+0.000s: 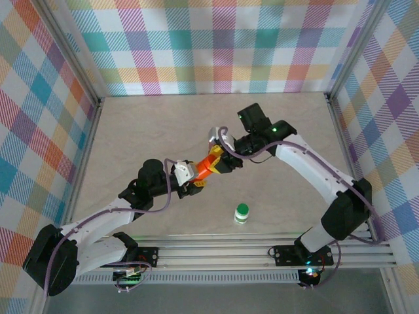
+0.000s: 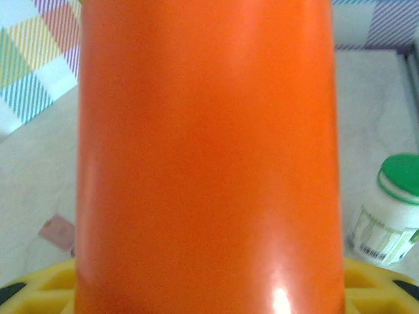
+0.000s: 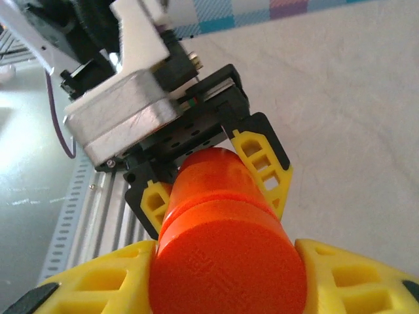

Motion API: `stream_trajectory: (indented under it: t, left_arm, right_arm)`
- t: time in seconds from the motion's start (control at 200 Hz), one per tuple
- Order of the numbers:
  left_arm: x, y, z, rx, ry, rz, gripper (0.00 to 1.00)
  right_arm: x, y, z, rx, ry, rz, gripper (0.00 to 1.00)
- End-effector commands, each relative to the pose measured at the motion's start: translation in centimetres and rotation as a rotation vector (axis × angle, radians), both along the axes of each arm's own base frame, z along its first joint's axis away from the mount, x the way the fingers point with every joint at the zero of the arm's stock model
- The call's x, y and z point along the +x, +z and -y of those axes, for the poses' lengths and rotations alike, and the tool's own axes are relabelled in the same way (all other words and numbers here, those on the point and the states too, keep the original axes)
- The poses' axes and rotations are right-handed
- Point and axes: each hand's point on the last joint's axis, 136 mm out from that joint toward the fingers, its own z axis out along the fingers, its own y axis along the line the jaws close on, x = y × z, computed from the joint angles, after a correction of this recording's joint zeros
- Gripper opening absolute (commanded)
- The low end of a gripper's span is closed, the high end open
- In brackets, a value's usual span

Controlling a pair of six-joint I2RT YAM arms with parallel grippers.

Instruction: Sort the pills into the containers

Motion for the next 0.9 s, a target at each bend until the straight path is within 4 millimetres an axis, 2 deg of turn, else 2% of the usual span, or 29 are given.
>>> stream_trajectory:
  t: [0.0,0.095,0.205,0.305,0.455,0.685,0.735,0.9]
  left_arm:
    - [0.8,7.1,0.9,-0.124,-0.001,0.234,0.00]
    - [1.0,7.7,0.8,-0.135,0.019,0.268,0.00]
    - [1.5,8.0,0.5,-0.149,0.058,0.300,0.00]
    - [1.9,8.3,0.0,-0.166,0.101,0.329,0.00]
    - [1.9,7.7,0.0,-0.161,0.105,0.331,0.00]
    - [1.5,8.0,-0.7,-0.181,0.125,0.347,0.00]
    - [1.4,7.7,-0.6,-0.172,0.116,0.342,0.00]
    - [0.4,7.4,0.0,-0.173,0.049,0.322,0.00]
  right_arm:
    - [-1.9,-4.1,-1.5,-0.199,-0.112,-0.305,0.30]
    - [-0.6,-5.1,-2.2,-0.235,-0.251,-0.422,0.25]
    - [1.1,-5.1,-3.0,-0.201,-0.427,-0.528,0.23]
    - [2.7,-4.3,-3.7,-0.140,-0.557,-0.600,0.21]
    - [4.7,-3.1,-4.1,-0.081,-0.689,-0.641,0.20]
    - [5.9,-0.5,-4.2,0.041,-0.786,-0.685,0.17]
    - [6.3,-0.5,-4.1,0.042,-0.814,-0.687,0.23]
    - [6.6,-0.2,-4.0,0.026,-0.820,-0.655,0.30]
